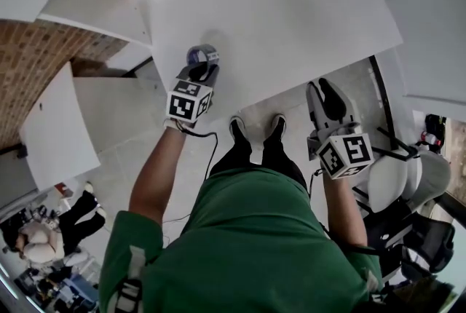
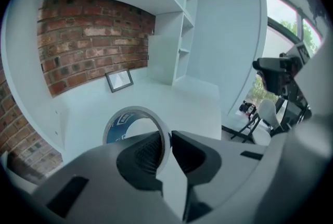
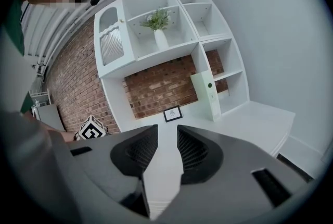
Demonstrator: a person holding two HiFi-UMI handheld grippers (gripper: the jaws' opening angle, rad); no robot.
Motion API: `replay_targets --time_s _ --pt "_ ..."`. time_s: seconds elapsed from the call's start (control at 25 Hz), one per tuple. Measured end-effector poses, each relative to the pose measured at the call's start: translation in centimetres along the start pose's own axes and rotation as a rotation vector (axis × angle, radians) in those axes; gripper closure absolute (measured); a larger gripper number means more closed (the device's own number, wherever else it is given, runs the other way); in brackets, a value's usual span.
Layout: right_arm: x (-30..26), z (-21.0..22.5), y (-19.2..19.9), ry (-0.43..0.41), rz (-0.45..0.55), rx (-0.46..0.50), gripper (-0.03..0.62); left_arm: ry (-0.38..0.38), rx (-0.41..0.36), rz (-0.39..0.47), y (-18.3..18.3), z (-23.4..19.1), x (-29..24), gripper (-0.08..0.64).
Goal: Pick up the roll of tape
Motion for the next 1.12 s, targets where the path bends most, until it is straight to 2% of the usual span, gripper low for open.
replay_targets --time_s 0.36,0.76,1.12 --pt "0.1 -1.5 -2.1 -0.034 0.029 0.047 0.465 0.085 0.091 0.222 -3.9 2.1 5.5 0.489" --pt "-0.6 -3.5 -4.5 -0.077 0.068 0.093 0.465 0.112 0.177 0.382 -6.5 2.7 9.9 0.489" --pt "0.0 -4.7 -7.2 -0.091 0.127 0.131 0.472 0.128 0.196 0.523 -8.8 3.3 14.4 0.489"
Point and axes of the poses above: the fingertips, and each gripper's own axes: x backward along the fingers, z to its right, y out of its underside, the point moved 5 cm from there along x, backward along the fingers, and after that the axes turned 6 degrees about -z, right-handed, at the moved point
